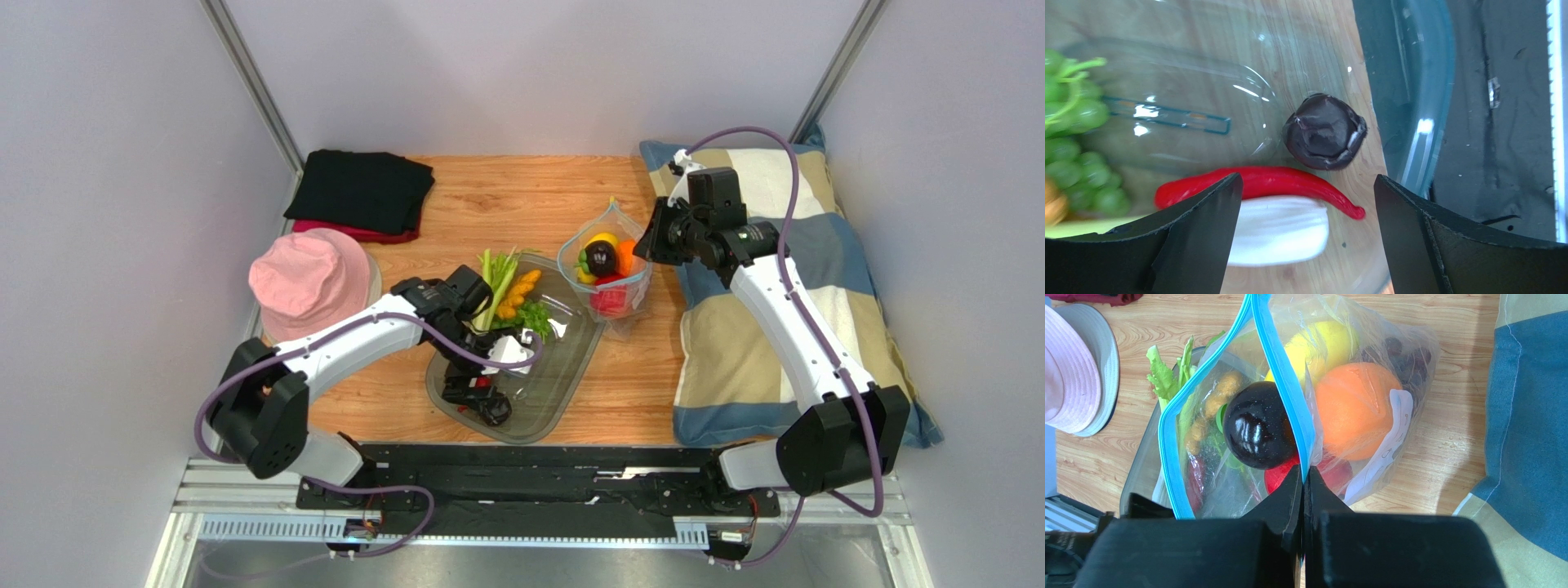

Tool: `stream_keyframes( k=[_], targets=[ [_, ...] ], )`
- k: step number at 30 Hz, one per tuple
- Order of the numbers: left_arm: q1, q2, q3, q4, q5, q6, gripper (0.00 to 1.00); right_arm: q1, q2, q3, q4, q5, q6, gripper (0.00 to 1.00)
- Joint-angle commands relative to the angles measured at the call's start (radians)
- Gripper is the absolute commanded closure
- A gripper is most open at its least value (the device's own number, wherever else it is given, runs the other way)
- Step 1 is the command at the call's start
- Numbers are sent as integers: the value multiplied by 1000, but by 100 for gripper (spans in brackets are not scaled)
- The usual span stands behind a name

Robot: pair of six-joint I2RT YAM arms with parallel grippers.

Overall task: Place the food in the zip-top bag and seal the zipper
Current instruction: Place the fake fruit in the zipper food storage bag, then pick up the fake fruit from the bin.

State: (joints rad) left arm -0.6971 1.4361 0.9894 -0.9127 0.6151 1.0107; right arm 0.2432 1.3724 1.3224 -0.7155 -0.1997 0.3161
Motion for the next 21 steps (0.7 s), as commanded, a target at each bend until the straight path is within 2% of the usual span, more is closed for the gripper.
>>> stream_keyframes(
  k=[1,9,14,17,21],
  targets=[
    [-41,36,25,64,14,57,13,-2,-45,-9,37,8,-9,100],
    [-125,176,26,138,-67,111,14,-2,-35,-3,40,20,-14,100],
    [-127,239,91,118,-110,111,35,-4,-29,8,41,22,-15,100],
    [-127,213,112,94,-92,121,47,-2,-27,11,37,22,-18,100],
    [-102,115,213,52,-3,56,55,-2,-32,15,33,13,-23,100]
  ],
)
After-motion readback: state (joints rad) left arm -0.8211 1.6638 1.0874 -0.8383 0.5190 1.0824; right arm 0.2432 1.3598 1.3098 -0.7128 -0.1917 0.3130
